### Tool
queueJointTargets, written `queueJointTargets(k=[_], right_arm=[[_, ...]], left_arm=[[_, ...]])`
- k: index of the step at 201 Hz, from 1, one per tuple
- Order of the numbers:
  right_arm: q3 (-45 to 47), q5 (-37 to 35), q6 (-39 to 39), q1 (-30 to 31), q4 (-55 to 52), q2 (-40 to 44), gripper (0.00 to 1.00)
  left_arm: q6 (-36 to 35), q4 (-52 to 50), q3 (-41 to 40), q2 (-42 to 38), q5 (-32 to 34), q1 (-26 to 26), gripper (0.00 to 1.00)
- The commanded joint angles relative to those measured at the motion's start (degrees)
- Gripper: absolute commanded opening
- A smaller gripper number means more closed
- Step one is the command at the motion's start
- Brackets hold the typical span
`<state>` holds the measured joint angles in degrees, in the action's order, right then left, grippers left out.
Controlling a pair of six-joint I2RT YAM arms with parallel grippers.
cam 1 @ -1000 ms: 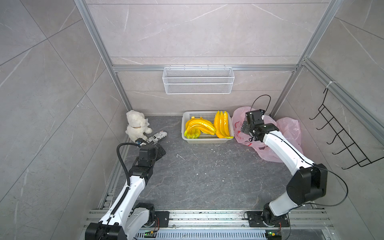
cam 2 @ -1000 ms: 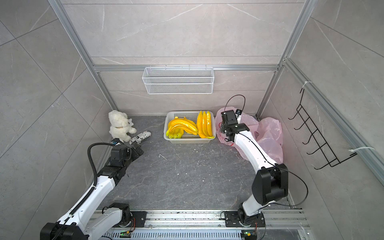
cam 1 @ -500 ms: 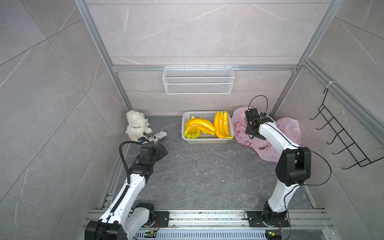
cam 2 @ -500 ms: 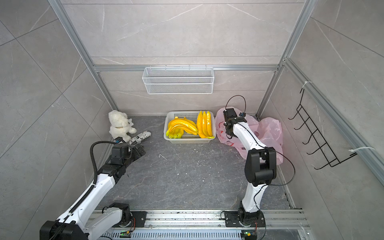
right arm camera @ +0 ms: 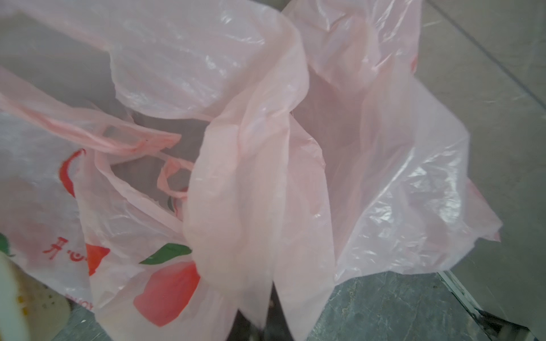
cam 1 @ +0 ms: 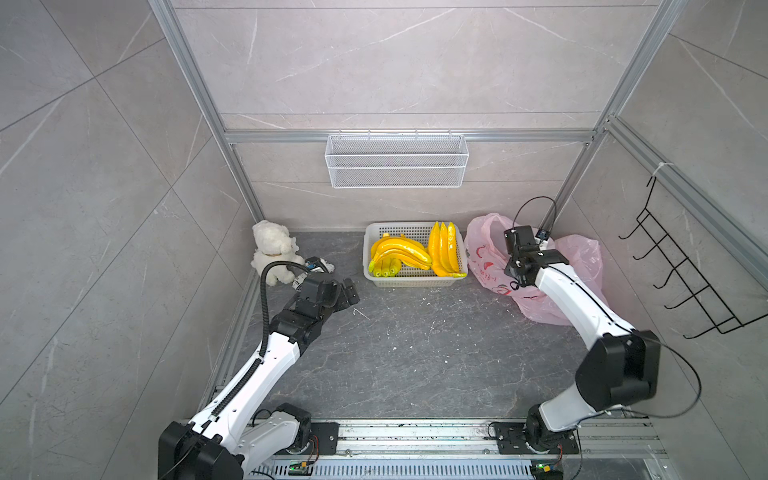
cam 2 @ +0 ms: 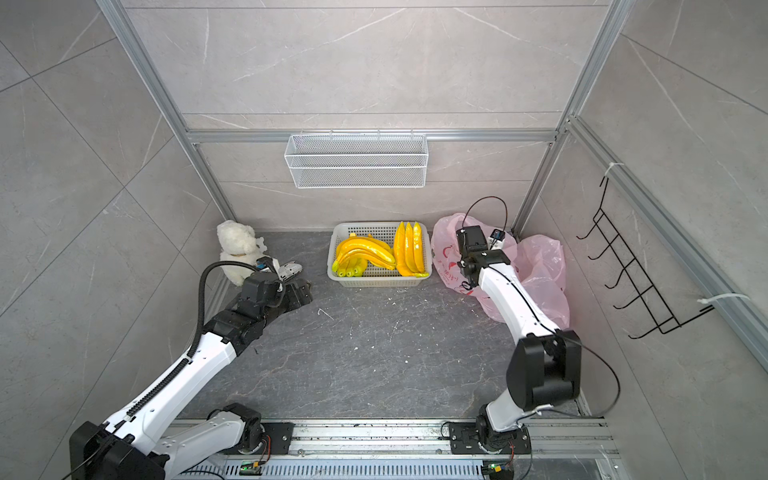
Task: Place the banana into a plastic bag & tie a knot
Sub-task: Pick up the plastic bag from the corner of the board.
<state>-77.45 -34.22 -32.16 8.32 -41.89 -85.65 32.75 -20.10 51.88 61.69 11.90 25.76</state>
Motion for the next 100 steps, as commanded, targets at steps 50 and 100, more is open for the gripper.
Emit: queueJointTargets(k=[50,100], right_arm=[[10.2,19.8,7.6,0.4,9.2,25.8,0.00],[9.0,31.6,12.1,0.3,5.7,37.7,0.00]], left_arm=[[-3.6,-6.8,17.1,7.3,6.4,14.9,0.96],[-9.4,-9.6,29.1,15.2,7.9,23.5,0.99]])
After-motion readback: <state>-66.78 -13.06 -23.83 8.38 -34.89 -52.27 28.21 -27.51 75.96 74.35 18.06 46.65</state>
